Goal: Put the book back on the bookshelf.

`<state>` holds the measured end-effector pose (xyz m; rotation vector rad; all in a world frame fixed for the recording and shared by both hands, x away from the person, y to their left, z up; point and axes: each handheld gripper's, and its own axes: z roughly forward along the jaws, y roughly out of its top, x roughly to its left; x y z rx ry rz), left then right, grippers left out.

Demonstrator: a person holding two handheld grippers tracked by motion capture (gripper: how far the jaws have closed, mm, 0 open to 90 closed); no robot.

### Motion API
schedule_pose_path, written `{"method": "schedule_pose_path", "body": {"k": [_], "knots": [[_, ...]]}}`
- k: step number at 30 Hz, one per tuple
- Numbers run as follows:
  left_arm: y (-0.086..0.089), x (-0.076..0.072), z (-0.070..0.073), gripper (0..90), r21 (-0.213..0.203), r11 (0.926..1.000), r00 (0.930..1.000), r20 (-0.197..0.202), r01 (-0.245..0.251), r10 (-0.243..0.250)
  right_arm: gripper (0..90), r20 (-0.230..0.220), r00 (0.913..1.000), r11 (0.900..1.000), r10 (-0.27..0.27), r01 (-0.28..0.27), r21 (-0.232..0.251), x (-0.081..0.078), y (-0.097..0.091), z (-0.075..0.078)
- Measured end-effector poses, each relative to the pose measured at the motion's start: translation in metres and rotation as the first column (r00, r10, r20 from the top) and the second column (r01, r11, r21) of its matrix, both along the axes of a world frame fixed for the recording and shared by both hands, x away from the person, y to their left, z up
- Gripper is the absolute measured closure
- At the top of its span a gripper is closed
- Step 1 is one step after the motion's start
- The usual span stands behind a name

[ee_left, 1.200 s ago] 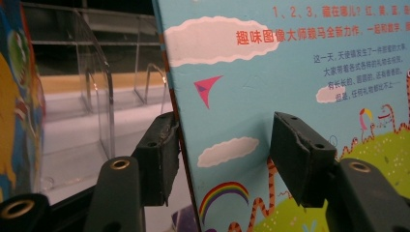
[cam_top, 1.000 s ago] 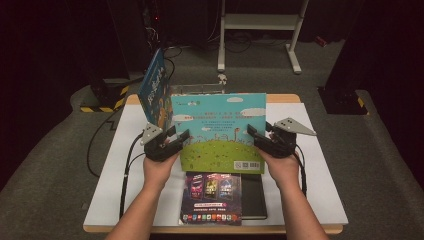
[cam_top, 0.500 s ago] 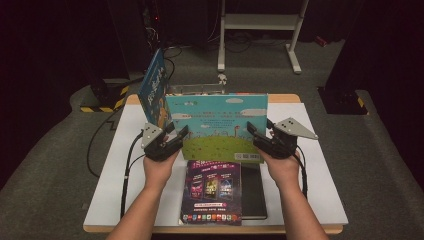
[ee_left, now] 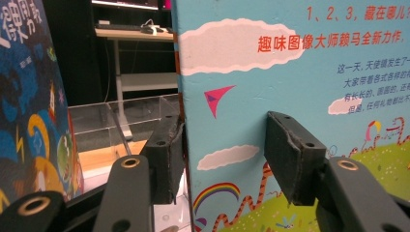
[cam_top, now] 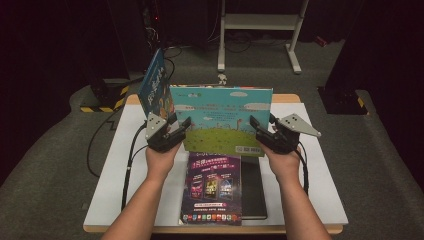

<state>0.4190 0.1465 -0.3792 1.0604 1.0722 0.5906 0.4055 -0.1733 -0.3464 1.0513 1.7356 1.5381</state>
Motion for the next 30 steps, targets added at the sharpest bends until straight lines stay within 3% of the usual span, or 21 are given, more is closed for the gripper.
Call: {"method": "schedule_pose_path", "body": {"k": [7, 15, 18, 24, 30], "knots": [[-0.002, 0.001, -0.013, 49.4, -0.003, 0.9999, 0.9999, -0.01, 0.011, -0.011, 45.5, -0.007, 1.0, 0.9997, -0.002, 0.001, -0.026, 0.001, -0.001, -0.011], [-0.003, -0.008, -0.011, 48.0, 0.009, 0.9993, 0.9992, 0.019, 0.035, -0.035, 45.4, -0.009, 0.9998, 0.9998, 0.016, -0.016, 0.01, -0.015, -0.008, -0.018], [-0.003, -0.012, -0.012, 47.3, -0.004, 0.9992, 0.9989, 0.024, 0.041, -0.041, 45.2, -0.002, 0.9997, 0.9996, 0.023, -0.023, 0.018, -0.02, -0.009, -0.02], [0.002, -0.018, -0.014, 46.1, -0.004, 0.9985, 0.998, 0.033, 0.055, -0.054, 44.4, 0.007, 0.999, 0.9987, 0.044, -0.044, 0.025, -0.03, -0.008, -0.02], [0.002, -0.021, -0.014, 45.4, 0.003, 0.9981, 0.9972, 0.043, 0.061, -0.061, 40.5, 0.015, 0.9971, 0.9969, 0.074, -0.075, 0.024, -0.03, -0.008, -0.014]]}}
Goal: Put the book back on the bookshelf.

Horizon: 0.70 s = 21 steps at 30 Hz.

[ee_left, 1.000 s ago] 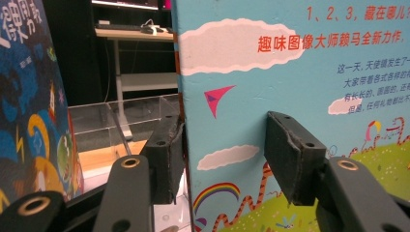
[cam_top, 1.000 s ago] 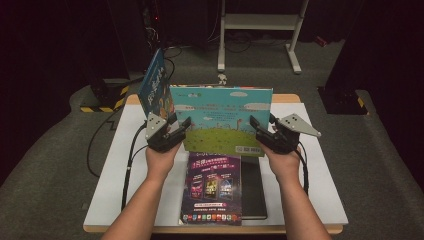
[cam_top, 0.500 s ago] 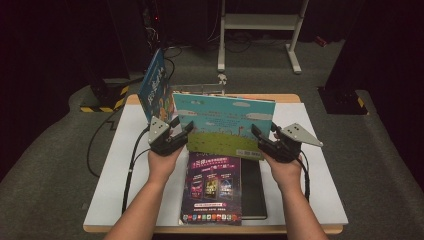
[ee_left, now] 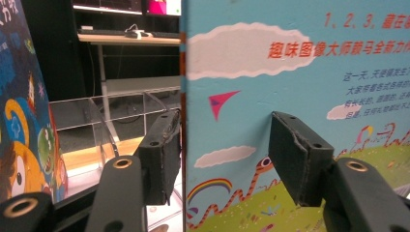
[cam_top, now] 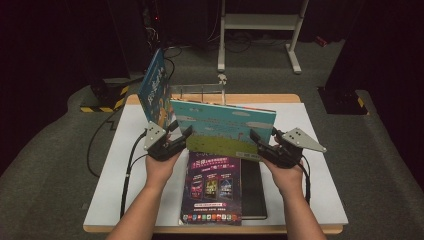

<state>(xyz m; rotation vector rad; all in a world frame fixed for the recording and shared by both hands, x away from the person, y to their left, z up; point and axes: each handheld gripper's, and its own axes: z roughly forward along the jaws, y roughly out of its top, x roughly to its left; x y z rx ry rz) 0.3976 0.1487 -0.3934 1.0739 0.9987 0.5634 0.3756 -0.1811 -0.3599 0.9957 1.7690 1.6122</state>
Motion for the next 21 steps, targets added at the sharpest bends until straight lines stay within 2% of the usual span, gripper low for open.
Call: {"method": "schedule_pose_path", "body": {"k": [7, 9, 10, 12, 13, 14, 15, 16, 17, 18, 19, 20, 21], "knots": [[0.003, 0.001, -0.002, 44.8, -0.004, 1.0, 0.9999, -0.012, -0.006, 0.006, 46.1, 0.019, 0.9987, 0.9988, 0.047, -0.047, 0.015, -0.002, 0.0, 0.007], [0.003, 0.002, -0.003, 44.8, -0.007, 0.9999, 0.9997, -0.022, -0.012, 0.012, 50.4, 0.03, 0.9967, 0.997, 0.075, -0.076, 0.017, -0.004, 0.0, 0.008], [0.004, 0.003, -0.004, 44.0, -0.001, 0.9999, 0.9995, -0.026, -0.016, 0.016, 53.4, 0.038, 0.9933, 0.9936, 0.109, -0.11, 0.025, -0.005, -0.002, 0.008], [0.007, 0.003, -0.006, 44.0, -0.011, 0.9998, 0.9992, -0.035, -0.017, 0.017, 58.9, 0.041, 0.9828, 0.9827, 0.18, -0.182, 0.036, -0.005, -0.005, 0.008], [0.008, 0.003, -0.006, 44.2, -0.022, 0.9996, 0.9992, -0.037, -0.018, 0.017, 62.8, 0.04, 0.9706, 0.9699, 0.238, -0.239, 0.046, -0.004, -0.009, 0.009], [0.009, 0.003, -0.007, 44.2, -0.02, 0.9996, 0.999, -0.039, -0.022, 0.021, 67.0, 0.046, 0.9615, 0.9611, 0.271, -0.273, 0.043, -0.005, -0.01, 0.009], [0.01, 0.002, -0.009, 44.2, -0.011, 0.9996, 0.9989, -0.04, -0.024, 0.024, 72.0, 0.049, 0.9471, 0.947, 0.317, -0.319, 0.038, -0.005, -0.011, 0.009], [0.011, 0.002, -0.01, 44.2, -0.01, 0.9996, 0.9988, -0.043, -0.025, 0.025, 77.4, 0.051, 0.9265, 0.9263, 0.373, -0.375, 0.037, -0.006, -0.011, 0.009], [0.011, 0.002, -0.01, 44.2, -0.015, 0.9996, 0.9986, -0.046, -0.026, 0.025, 80.1, 0.06, 0.9336, 0.9352, 0.353, -0.354, 0.006, -0.009, -0.009, 0.01], [0.011, 0.0, -0.012, 44.2, -0.017, 0.9996, 0.9985, -0.05, -0.025, 0.024, 79.9, 0.067, 0.9444, 0.9468, 0.322, -0.321, -0.028, -0.011, -0.007, 0.011], [0.012, -0.002, -0.014, 44.1, 0.005, 0.9998, 0.9985, -0.051, -0.021, 0.022, 80.4, 0.05, 0.9483, 0.9496, 0.313, -0.313, -0.011, -0.009, -0.008, 0.012], [0.012, -0.003, -0.015, 44.2, 0.012, 0.9997, 0.9984, -0.052, -0.02, 0.02, 80.5, 0.052, 0.9504, 0.9517, 0.306, -0.307, 0.003, -0.007, -0.011, 0.01], [0.014, -0.007, -0.018, 44.2, 0.037, 0.9992, 0.9984, -0.054, -0.017, 0.019, 80.6, 0.053, 0.9482, 0.9492, 0.313, -0.314, 0.016, -0.006, -0.012, 0.009]]}}
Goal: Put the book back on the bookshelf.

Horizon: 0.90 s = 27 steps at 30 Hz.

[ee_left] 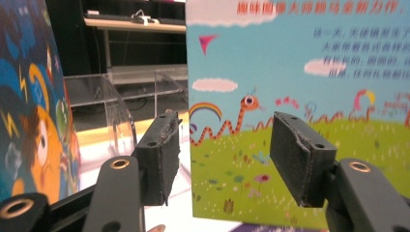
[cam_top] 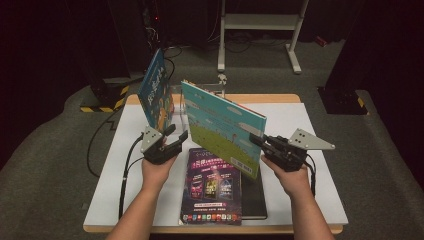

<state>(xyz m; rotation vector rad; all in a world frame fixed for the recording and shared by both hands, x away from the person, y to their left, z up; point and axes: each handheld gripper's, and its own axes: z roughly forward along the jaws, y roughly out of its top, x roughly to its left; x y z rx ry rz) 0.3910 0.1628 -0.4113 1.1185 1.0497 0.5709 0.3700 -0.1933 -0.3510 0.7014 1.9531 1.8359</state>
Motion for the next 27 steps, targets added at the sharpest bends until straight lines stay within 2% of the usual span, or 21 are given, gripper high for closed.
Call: {"method": "schedule_pose_path", "body": {"k": [4, 7, 10, 17, 20, 24, 25, 27], "knots": [[0.01, -0.008, -0.011, 44.2, 0.068, 0.9976, 0.9996, -0.025, -0.008, 0.009, 80.8, 0.017, 0.9993, 0.9993, -0.033, 0.033, 0.019, -0.004, 0.006, -0.001], [0.022, -0.016, -0.02, 45.1, 0.101, 0.9948, 0.9988, -0.043, -0.018, 0.022, 80.9, 0.019, 0.9986, 0.9982, -0.049, 0.049, 0.034, -0.005, 0.01, -0.001], [0.033, -0.022, -0.024, 45.6, 0.094, 0.9953, 0.9971, -0.069, -0.025, 0.031, 81.0, 0.015, 0.998, 0.9974, -0.061, 0.061, 0.04, -0.005, 0.014, -0.001], [0.052, -0.044, -0.03, 45.5, 0.146, 0.9883, 0.9974, -0.049, -0.045, 0.053, 81.0, 0.018, 0.9969, 0.9961, -0.077, 0.076, 0.046, -0.005, 0.03, -0.001], [0.058, -0.05, -0.034, 45.5, 0.149, 0.9876, 0.9972, -0.048, -0.05, 0.058, 81.0, 0.023, 0.9956, 0.9946, -0.091, 0.09, 0.052, -0.004, 0.039, -0.003], [0.066, -0.051, -0.042, 45.5, 0.161, 0.9848, 0.9958, -0.054, -0.065, 0.074, 81.0, 0.031, 0.995, 0.9945, -0.095, 0.093, 0.048, -0.003, 0.05, -0.005], [0.069, -0.05, -0.043, 45.5, 0.146, 0.9871, 0.995, -0.065, -0.066, 0.076, 81.1, 0.035, 0.9947, 0.9944, -0.097, 0.095, 0.045, -0.002, 0.054, -0.005], [0.071, -0.049, -0.045, 45.5, 0.145, 0.9872, 0.9946, -0.069, -0.066, 0.077, 81.1, 0.044, 0.9931, 0.9936, -0.108, 0.107, 0.038, -0.002, 0.062, -0.006]]}}
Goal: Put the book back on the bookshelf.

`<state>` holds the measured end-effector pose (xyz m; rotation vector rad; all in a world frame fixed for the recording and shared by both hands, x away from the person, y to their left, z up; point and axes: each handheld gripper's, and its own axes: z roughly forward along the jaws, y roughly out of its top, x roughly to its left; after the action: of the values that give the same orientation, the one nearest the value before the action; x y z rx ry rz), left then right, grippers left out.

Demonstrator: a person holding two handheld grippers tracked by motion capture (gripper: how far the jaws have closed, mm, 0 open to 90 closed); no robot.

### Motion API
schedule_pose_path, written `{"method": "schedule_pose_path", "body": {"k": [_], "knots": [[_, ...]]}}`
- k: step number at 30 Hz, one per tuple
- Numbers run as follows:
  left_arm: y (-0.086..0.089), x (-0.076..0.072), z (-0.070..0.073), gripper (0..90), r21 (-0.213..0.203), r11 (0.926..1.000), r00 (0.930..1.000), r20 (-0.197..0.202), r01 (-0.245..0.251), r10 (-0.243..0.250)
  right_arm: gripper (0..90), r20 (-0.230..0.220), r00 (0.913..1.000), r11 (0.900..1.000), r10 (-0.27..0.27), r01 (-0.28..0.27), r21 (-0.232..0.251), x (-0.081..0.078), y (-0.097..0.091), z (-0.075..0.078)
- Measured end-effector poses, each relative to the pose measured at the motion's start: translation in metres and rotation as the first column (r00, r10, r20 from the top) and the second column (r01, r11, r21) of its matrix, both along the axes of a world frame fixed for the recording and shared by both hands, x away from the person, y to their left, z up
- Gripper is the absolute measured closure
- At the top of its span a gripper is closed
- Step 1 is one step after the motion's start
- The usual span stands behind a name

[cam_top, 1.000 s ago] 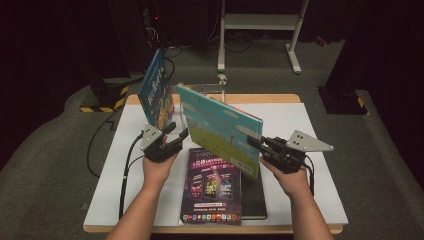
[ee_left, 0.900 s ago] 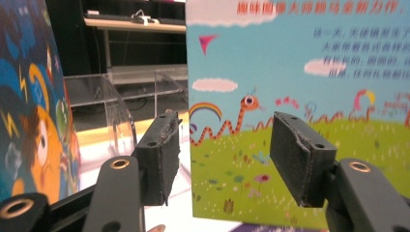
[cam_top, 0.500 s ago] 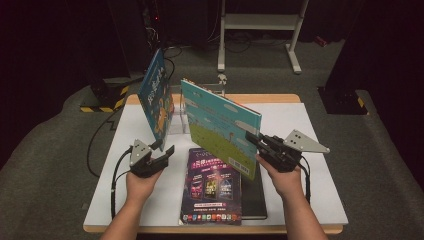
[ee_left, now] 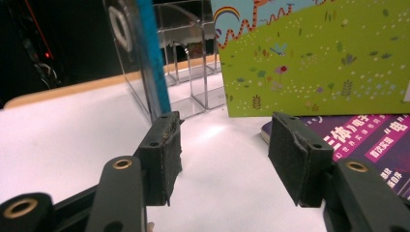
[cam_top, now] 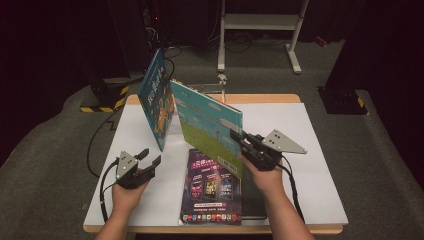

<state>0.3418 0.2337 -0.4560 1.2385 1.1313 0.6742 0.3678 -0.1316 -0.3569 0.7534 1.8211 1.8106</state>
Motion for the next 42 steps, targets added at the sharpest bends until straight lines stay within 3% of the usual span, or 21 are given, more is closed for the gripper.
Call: {"method": "schedule_pose_path", "body": {"k": [8, 32, 40, 42], "knots": [[0.005, 0.002, -0.002, 45.5, -0.043, 0.999, 0.9999, -0.01, -0.01, 0.01, 81.0, 0.012, 0.9997, 0.9998, -0.019, 0.019, -0.005, 0.004, 0.016, -0.002], [0.005, 0.002, -0.005, 45.5, -0.04, 0.9992, 0.9995, -0.032, -0.001, 0.0, 80.9, 0.042, 0.9969, 0.9977, -0.066, 0.065, 0.022, 0.005, 0.033, -0.009], [0.002, 0.002, -0.005, 44.2, -0.054, 0.9983, 0.9985, -0.049, 0.021, -0.023, 80.3, -0.011, 0.997, 0.997, -0.076, 0.076, 0.014, 0.005, 0.036, -0.006], [0.001, 0.002, -0.004, 43.7, -0.075, 0.9969, 0.9979, -0.058, 0.024, -0.028, 80.1, -0.018, 0.9969, 0.9969, -0.077, 0.077, 0.012, 0.004, 0.037, -0.006]]}}
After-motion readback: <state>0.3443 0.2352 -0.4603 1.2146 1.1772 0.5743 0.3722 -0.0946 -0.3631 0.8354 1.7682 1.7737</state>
